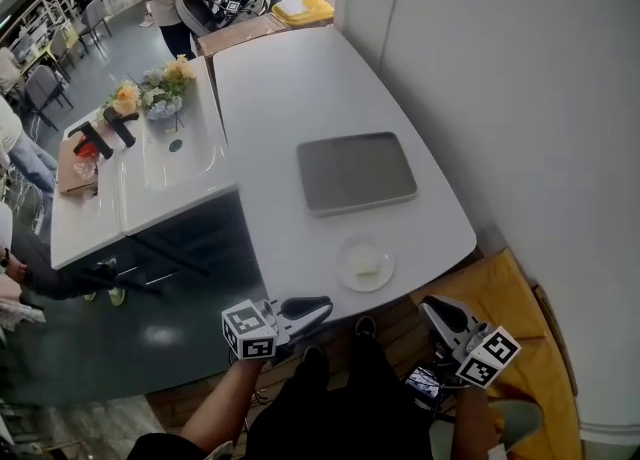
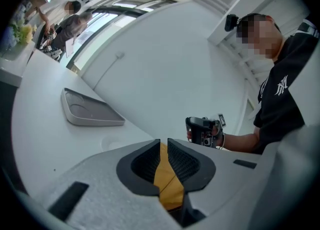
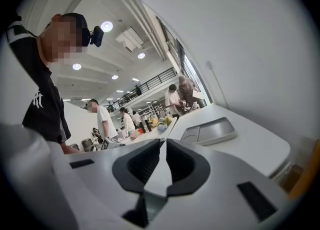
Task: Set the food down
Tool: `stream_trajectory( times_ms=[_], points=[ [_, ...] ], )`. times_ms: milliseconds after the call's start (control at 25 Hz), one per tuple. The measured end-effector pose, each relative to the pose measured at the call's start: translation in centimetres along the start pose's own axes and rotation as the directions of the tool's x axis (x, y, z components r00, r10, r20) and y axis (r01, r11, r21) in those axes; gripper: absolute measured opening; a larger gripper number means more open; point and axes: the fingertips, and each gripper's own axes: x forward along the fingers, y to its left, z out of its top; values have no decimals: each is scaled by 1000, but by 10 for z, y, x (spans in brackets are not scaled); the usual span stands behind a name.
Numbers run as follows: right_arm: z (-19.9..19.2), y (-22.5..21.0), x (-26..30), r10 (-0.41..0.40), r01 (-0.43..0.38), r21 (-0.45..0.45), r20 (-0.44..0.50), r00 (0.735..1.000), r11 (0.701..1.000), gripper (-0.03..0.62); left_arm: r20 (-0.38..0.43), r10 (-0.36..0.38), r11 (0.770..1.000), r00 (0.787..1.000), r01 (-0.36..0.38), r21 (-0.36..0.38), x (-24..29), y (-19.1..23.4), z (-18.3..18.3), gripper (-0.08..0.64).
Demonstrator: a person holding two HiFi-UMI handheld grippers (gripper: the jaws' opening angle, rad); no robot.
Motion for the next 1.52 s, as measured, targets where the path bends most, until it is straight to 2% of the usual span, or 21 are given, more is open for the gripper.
stream_trajectory(
  times_ms=[80,160,320,480,760,840,1000,1200,1280,1400,1520],
  points=[
    [1,-13,9,35,-34,15,-13,999,999,25,-9,46,999,999,-46,-14,1,8,-2,44],
    [0,-28,18,87,-86,40,-31,996,995,91,-35,96,995,995,-97,-22,6,18,-5,95],
    [-5,-58,37,196,-188,94,-87,977,978,95,-104,205,979,973,-206,5,19,41,-10,128],
    [-10,-89,55,274,-255,135,-152,950,958,137,-152,275,959,949,-283,-30,31,61,-16,174],
    [-25,-132,77,354,-301,217,-276,894,929,161,-262,395,892,880,-436,-122,42,89,-32,199],
    [-34,-141,82,362,-292,246,-321,875,924,164,-284,417,868,863,-471,-157,44,96,-37,205],
    [-55,-155,95,360,-244,308,-413,837,919,164,-300,433,828,850,-507,-240,48,109,-39,206],
    [-83,-166,109,344,-146,384,-522,780,912,164,-411,364,799,836,-507,-324,48,118,-55,204],
    [-90,-170,112,341,-107,413,-549,763,904,164,-433,340,772,834,-511,-378,47,122,-58,202],
    [-101,-174,116,346,-69,440,-591,728,895,164,-461,323,720,827,-531,-447,43,128,-62,202],
    [-112,-176,120,356,-41,459,-626,694,888,164,-497,310,688,810,-552,-470,44,134,-67,202]
  ],
)
